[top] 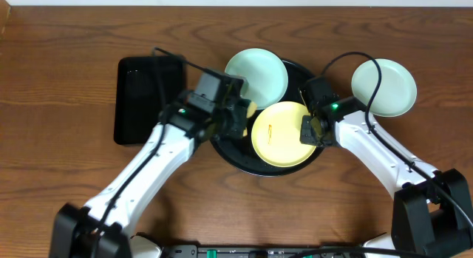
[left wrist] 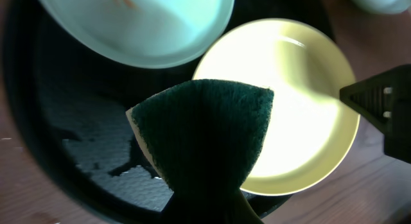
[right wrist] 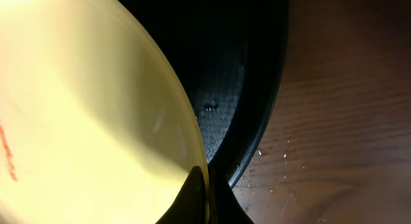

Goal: Clean dirty plates on tray and stack at the side
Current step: 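Bring the sponge with left gripper onto the tilted yellow plate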

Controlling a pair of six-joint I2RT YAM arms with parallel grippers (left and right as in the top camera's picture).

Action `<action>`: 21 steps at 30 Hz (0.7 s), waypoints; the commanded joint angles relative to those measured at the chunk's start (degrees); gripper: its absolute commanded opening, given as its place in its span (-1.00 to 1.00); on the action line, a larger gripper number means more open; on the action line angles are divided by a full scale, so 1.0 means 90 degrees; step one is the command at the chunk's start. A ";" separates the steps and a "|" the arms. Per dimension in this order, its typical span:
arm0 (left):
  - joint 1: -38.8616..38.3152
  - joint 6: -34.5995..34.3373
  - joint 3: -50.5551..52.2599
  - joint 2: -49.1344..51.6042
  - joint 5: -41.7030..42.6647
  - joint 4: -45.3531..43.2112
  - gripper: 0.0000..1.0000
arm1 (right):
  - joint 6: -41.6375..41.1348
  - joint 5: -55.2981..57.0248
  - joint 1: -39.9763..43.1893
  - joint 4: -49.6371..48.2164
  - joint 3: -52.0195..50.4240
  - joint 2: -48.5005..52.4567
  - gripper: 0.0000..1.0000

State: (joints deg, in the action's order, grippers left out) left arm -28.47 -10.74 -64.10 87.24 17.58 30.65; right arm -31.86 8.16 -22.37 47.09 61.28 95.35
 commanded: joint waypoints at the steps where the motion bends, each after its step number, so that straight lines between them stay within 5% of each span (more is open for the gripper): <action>1: -0.0270 -0.0085 -0.0010 0.0299 -0.0078 -0.0119 -0.85 | -0.0146 -0.0104 0.0024 0.0007 -0.0155 0.0019 -0.98; 21: -0.1127 -0.0080 -0.0010 0.1780 -0.0083 -0.1290 -0.85 | -0.0119 -0.0257 0.0024 0.0083 -0.0187 0.0019 -0.98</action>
State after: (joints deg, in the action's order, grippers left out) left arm -38.37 -10.94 -64.10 102.61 17.41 19.70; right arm -32.69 6.37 -22.35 47.44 60.03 95.35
